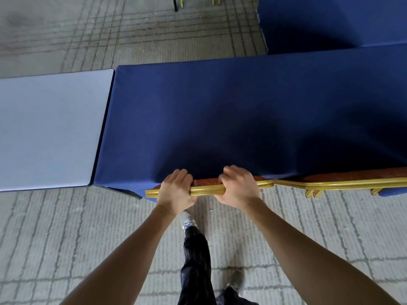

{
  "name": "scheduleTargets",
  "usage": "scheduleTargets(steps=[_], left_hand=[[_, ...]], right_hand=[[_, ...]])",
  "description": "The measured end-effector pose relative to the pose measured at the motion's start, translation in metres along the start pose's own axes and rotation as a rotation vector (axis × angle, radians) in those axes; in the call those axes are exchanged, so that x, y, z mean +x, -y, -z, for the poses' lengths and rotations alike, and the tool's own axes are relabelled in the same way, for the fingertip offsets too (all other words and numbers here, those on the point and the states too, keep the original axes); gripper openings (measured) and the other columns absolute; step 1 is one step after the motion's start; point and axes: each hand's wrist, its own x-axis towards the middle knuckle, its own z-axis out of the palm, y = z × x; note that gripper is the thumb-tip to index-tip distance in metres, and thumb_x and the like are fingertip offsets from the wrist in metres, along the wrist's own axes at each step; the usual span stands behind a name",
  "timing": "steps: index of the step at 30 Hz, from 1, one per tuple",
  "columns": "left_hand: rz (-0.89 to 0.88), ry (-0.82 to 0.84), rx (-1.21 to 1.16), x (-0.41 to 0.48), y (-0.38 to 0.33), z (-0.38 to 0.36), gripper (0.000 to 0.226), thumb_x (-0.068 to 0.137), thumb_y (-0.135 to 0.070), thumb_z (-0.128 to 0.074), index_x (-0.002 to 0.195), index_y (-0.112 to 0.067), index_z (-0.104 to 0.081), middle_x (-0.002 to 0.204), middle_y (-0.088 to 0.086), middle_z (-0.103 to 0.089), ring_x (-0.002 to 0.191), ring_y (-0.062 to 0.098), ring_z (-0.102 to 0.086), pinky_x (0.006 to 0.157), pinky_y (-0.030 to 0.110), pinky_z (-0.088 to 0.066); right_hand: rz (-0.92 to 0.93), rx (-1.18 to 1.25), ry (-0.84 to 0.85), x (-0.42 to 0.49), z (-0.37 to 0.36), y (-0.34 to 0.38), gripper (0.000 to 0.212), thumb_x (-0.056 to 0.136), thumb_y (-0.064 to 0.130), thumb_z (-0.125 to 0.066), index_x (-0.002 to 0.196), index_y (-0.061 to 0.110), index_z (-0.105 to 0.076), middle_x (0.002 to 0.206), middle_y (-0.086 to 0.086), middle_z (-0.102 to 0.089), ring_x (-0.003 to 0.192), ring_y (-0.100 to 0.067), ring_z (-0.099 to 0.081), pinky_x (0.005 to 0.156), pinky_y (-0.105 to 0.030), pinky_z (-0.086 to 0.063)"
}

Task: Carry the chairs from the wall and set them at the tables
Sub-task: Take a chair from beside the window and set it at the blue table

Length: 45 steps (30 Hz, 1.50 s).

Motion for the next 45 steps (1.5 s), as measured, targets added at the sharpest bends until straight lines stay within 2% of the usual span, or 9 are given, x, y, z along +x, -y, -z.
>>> scheduleTargets(steps=[8,15,22,25,28,31,34,39,45], left_hand=[[0.052,0.025,0.009,-0.001,-0.006,-0.005,0.012,0.074,-0.018,-0.059,0.066,-0.012,-0.052,0.067,0.002,-0.047,0.06,0.022,-0.041,0.048,0.032,-0.034],[0.081,0.156,-0.022,-0.006,-0.009,0.003,0.021,0.07,-0.03,-0.067,0.075,-0.014,-0.053,0.075,0.001,-0.049,0.067,0.022,-0.046,0.054,0.035,-0.044],[0.297,0.383,-0.019,-0.012,-0.03,0.031,0.031,0.079,-0.046,-0.058,0.089,-0.018,-0.052,0.091,-0.003,-0.05,0.085,0.022,-0.051,0.076,0.034,-0.045],[0.422,0.455,-0.044,-0.024,-0.059,0.046,0.044,0.083,-0.036,-0.063,0.119,-0.014,-0.053,0.121,0.001,-0.051,0.119,0.026,-0.047,0.107,0.035,-0.033],[0.576,0.534,-0.172,-0.032,-0.085,0.07,0.079,0.09,-0.037,-0.063,0.155,-0.015,-0.024,0.161,0.002,-0.021,0.15,0.024,-0.014,0.121,0.039,-0.017],[0.576,0.454,-0.178,-0.062,-0.118,0.098,0.066,0.092,-0.031,-0.06,0.152,-0.023,-0.034,0.161,-0.001,-0.026,0.146,0.022,-0.027,0.118,0.04,-0.022],[0.701,0.233,-0.22,-0.11,-0.131,0.134,0.053,0.09,-0.028,-0.06,0.141,-0.022,-0.05,0.149,-0.002,-0.046,0.137,0.02,-0.041,0.117,0.043,-0.025],[0.987,0.078,-0.087,-0.215,-0.12,0.206,0.05,0.09,-0.026,-0.063,0.138,-0.025,-0.052,0.147,-0.004,-0.047,0.139,0.016,-0.037,0.12,0.052,-0.014],[1.22,-0.036,-0.002,-0.346,-0.127,0.294,0.04,0.092,-0.032,-0.062,0.131,-0.027,-0.057,0.148,-0.003,-0.047,0.14,0.016,-0.037,0.119,0.05,-0.017]], right_hand=[[0.006,0.008,-0.036,-0.004,-0.002,-0.005,0.034,0.08,0.041,-0.063,0.059,0.014,-0.057,0.064,-0.001,-0.044,0.059,-0.021,-0.043,0.051,-0.032,-0.037],[-0.035,-0.002,0.108,-0.006,0.008,0.002,0.031,0.073,0.047,-0.066,0.066,0.017,-0.064,0.07,0.003,-0.046,0.066,-0.02,-0.047,0.056,-0.035,-0.044],[-0.22,0.044,0.303,-0.018,0.026,0.017,0.033,0.072,0.053,-0.061,0.092,0.027,-0.06,0.092,0.007,-0.049,0.09,-0.02,-0.052,0.081,-0.037,-0.043],[-0.215,0.164,0.337,-0.033,0.036,0.033,0.052,0.074,0.052,-0.061,0.12,0.027,-0.056,0.113,0.007,-0.056,0.109,-0.02,-0.052,0.1,-0.039,-0.035],[-0.157,0.269,0.345,-0.042,0.052,0.053,0.066,0.081,0.047,-0.064,0.141,0.028,-0.043,0.139,0.006,-0.049,0.134,-0.018,-0.04,0.116,-0.048,-0.021],[-0.072,0.42,0.291,-0.056,0.07,0.076,0.062,0.079,0.027,-0.071,0.137,0.022,-0.049,0.142,-0.003,-0.047,0.14,-0.029,-0.035,0.115,-0.05,-0.026],[0.162,0.533,0.258,-0.063,0.08,0.107,0.05,0.07,0.011,-0.074,0.118,0.013,-0.062,0.116,-0.002,-0.062,0.114,-0.024,-0.056,0.096,-0.042,-0.044],[0.336,0.56,0.572,-0.075,0.094,0.203,0.049,0.088,0.018,-0.066,0.135,0.015,-0.054,0.135,-0.001,-0.057,0.121,-0.018,-0.055,0.097,-0.034,-0.045],[0.6,0.592,0.707,-0.119,0.102,0.366,0.047,0.091,0.023,-0.063,0.137,0.022,-0.052,0.134,0.004,-0.055,0.121,-0.012,-0.053,0.096,-0.026,-0.045]])
